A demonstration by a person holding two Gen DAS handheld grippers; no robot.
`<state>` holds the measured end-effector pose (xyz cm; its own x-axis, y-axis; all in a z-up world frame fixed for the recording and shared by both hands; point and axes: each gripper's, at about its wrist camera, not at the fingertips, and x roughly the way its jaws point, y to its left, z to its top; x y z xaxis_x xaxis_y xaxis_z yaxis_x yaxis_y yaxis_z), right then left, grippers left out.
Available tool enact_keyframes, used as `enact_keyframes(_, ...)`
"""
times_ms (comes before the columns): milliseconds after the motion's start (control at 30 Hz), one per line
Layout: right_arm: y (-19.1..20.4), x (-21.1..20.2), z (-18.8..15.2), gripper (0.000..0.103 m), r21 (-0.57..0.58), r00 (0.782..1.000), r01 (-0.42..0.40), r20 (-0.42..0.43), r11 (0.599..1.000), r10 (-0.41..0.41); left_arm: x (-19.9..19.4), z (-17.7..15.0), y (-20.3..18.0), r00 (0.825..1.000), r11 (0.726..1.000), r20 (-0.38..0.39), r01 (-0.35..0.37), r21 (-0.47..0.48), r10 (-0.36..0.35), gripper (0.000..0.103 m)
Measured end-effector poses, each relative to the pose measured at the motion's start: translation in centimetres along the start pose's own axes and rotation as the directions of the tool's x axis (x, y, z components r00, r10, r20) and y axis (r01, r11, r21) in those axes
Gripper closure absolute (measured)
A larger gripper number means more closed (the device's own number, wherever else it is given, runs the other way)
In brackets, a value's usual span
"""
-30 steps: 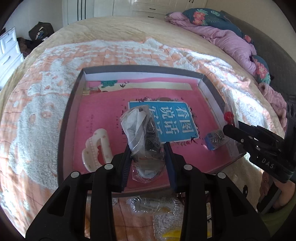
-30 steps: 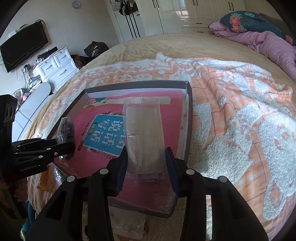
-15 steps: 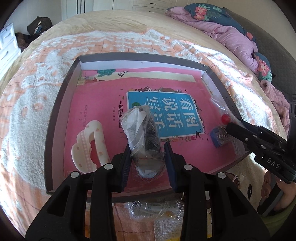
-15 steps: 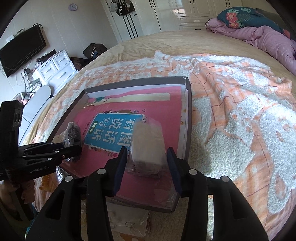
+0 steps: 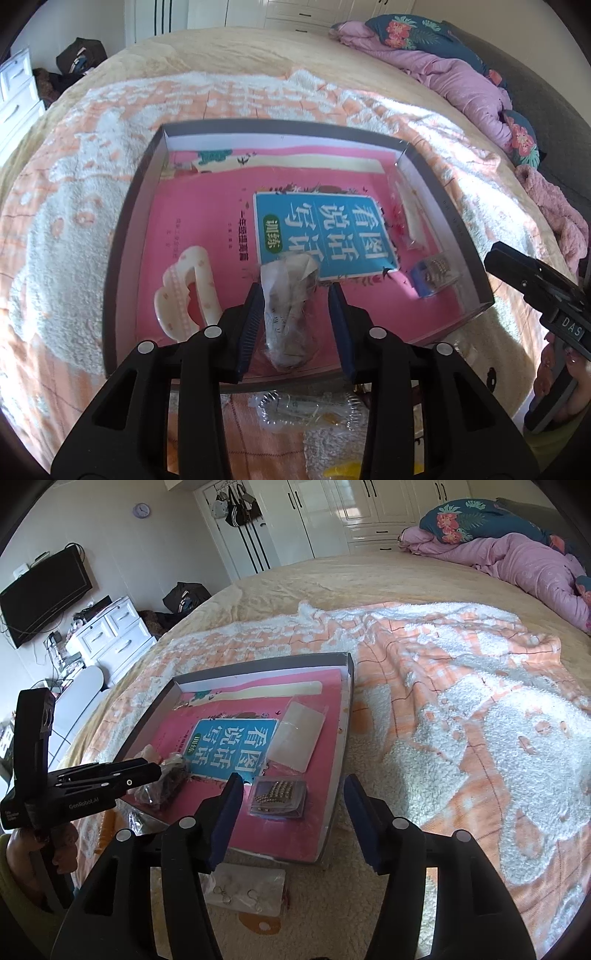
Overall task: Organize jewelry
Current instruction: 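Drop plastic bag into grey box with left tool while right places packet, then withdraw both tools from the grey box toward the remaining items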
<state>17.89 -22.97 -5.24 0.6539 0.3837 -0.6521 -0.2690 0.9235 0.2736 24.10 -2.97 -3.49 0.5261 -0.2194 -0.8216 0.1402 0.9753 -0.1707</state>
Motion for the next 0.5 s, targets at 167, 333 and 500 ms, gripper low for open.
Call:
enact_keyframes(167, 0.7, -1.0, -0.1, 0.039, -0.011, 1.0, -0.02, 0.015, 1.0, 0.02, -1.2, 0.1, 0.1, 1.0, 1.0, 0.019, -0.003, -0.005, 0.003, 0.064)
enact_keyframes(333, 1.5, -2.0, -0.3, 0.033, -0.026, 0.999, -0.043, 0.025, 0.999, 0.044, -2.3, -0.1, 0.4, 0.999, 1.0, 0.034, -0.004, -0.022, 0.005, 0.047)
enact_keyframes(500, 2.2, -2.8, -0.5, 0.03, -0.037, 0.997, -0.062, 0.035, 0.997, 0.063, -3.9, -0.3, 0.8, 0.998, 0.999, 0.065, -0.003, -0.039, 0.006, 0.027)
